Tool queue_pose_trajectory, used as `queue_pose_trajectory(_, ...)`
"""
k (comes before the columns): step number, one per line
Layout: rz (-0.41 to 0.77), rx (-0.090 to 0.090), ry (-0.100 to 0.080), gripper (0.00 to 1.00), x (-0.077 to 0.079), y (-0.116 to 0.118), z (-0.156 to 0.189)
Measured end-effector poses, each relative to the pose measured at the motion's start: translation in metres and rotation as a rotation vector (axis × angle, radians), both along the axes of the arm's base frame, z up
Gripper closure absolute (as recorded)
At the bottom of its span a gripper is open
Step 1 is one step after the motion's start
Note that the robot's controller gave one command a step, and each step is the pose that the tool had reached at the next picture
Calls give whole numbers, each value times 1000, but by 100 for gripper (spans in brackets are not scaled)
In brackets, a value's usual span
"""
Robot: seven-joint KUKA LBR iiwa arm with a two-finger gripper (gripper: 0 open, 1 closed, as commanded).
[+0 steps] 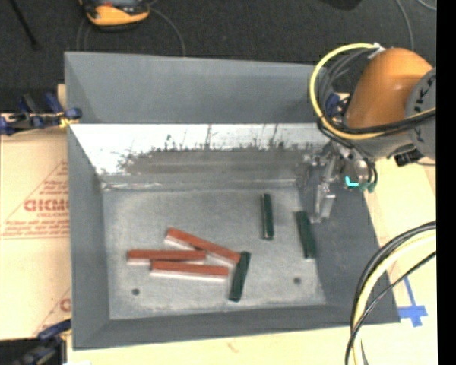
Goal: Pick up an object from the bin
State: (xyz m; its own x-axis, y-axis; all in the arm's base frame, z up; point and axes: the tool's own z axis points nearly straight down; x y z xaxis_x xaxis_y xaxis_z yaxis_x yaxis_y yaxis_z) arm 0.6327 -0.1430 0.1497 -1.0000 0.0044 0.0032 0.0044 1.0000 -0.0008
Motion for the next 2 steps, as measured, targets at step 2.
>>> queue_pose_trajectory(2,172,-4,-16,0,-3,6,-20)
